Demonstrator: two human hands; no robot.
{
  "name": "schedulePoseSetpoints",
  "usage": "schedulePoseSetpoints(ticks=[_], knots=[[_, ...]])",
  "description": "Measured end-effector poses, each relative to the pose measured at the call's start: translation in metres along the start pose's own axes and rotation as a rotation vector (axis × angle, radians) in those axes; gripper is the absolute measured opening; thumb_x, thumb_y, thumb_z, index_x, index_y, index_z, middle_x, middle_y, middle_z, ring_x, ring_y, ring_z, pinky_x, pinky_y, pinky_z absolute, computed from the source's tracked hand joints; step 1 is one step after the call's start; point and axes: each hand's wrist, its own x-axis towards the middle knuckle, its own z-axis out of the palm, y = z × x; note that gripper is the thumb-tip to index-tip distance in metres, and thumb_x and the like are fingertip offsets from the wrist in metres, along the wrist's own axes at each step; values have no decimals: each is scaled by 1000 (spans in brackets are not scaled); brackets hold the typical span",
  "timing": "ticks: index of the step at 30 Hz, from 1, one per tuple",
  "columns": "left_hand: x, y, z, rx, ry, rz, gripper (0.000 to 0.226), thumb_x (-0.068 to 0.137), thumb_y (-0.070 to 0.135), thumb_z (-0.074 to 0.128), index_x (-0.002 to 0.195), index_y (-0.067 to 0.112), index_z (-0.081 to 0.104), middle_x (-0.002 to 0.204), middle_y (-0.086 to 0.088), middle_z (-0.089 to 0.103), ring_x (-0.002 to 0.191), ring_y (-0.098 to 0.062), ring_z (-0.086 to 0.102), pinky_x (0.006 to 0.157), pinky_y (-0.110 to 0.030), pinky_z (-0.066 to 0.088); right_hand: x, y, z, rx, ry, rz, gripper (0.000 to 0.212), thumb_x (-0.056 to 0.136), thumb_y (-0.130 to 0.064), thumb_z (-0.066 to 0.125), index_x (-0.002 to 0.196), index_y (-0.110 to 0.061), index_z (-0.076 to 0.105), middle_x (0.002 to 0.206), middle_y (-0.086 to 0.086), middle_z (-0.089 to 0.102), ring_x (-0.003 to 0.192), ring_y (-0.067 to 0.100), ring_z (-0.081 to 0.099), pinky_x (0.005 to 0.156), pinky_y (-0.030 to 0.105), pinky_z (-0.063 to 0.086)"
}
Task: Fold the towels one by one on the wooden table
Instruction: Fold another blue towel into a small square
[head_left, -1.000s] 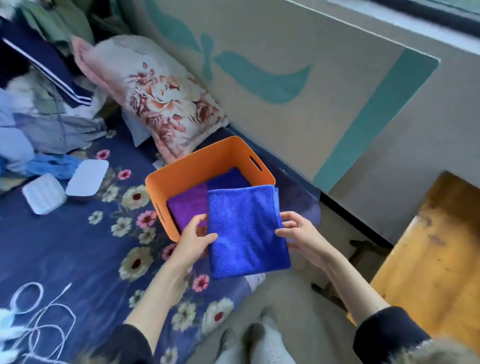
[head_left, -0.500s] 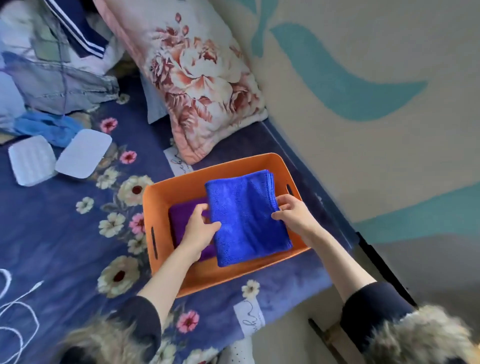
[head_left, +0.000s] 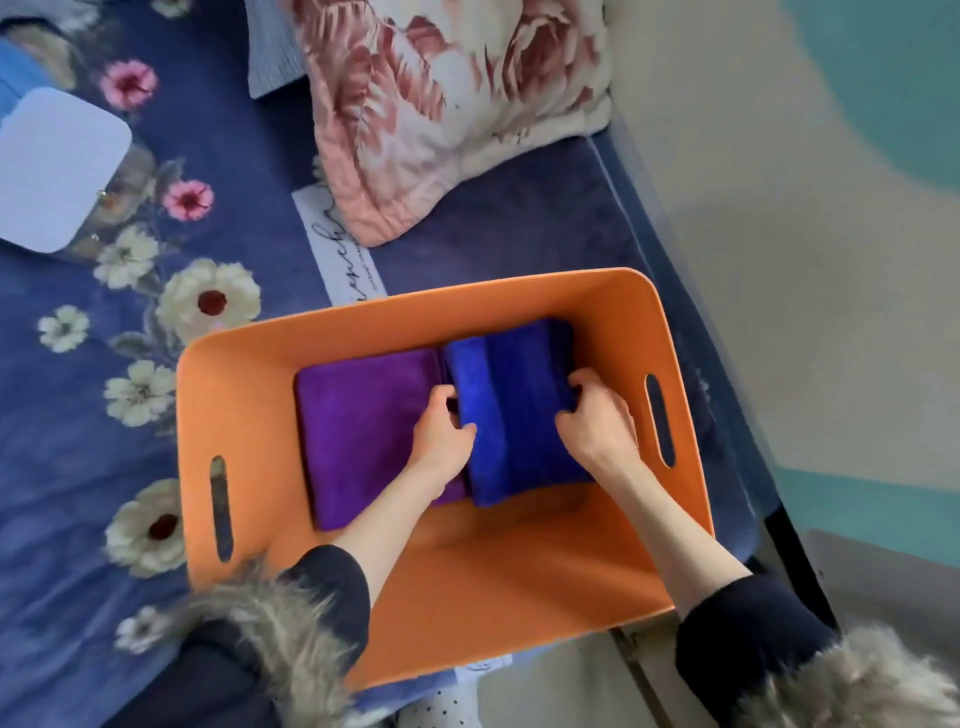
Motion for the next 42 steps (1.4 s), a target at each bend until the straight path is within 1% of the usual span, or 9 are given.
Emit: schedulePoseSetpoints(ticks=[7,10,14,16,18,20,23,33,42], knots=[[3,-10,-1,-15,59,22,36,87,4,55,116,23,46,89,6,52,98,-28,57,85,-50,52,1,4,8,-5,21,30,48,86,-5,47,133,-14,40,123,13,55,107,33,57,80,37,49],[2,-11,-4,81,72,71,37,87,7,57,119,18,43,99,-4,55,99,-29,56,84,-45,51,-3,5,13,-134,72,15,46,89,-4,47,133,-10,36,127,15,49,106,34,56,79,37,48],[-8,-10,-5,567,241,364,52,84,14,64,130,13,39,122,-12,46,106,-30,51,79,-42,49,-11,14,22,-433,34,-121,71,84,-7,57,143,-8,19,143,16,29,117,33,49,91,36,44],[-11,-16,-4,871,292,618,65,77,22,73,134,12,43,133,-16,44,118,-36,48,89,-46,47,-11,20,27,-589,14,-231,78,86,-10,56,147,-7,8,152,18,14,134,33,31,105,35,36],[-9,-22,-2,1118,180,736,87,73,44,71,145,16,30,152,-20,22,140,-40,20,108,-56,25,-5,21,29,-785,-3,-342,75,92,-14,48,147,-6,-3,156,17,-2,143,33,6,115,40,18],[1,-27,0,1283,71,700,108,72,67,58,147,20,-3,154,-16,-17,140,-35,-18,111,-57,-3,8,18,30,-1012,-43,-418,87,91,-24,51,145,-7,-14,155,18,-14,143,32,-11,114,46,-7],[22,-31,-2,1358,60,623,120,64,83,46,139,22,-26,142,-15,-40,132,-31,-36,107,-56,-16,32,15,30,-1267,-102,-423,112,83,-42,61,138,-9,-30,151,20,-25,139,36,-22,105,52,-21],[56,-39,4,1388,8,592,123,60,90,37,134,23,-34,133,-12,-50,128,-31,-41,103,-58,-22,72,28,54,-1371,-224,-381,139,64,-68,67,126,-8,-43,146,25,-33,134,44,-28,97,56,-26],[50,-24,0,1382,-117,516,114,67,84,40,135,27,-32,139,-8,-44,129,-28,-41,105,-58,-19,63,24,51,-1308,-197,-400,124,76,-55,64,135,-12,-36,148,22,-30,136,41,-26,105,54,-21]])
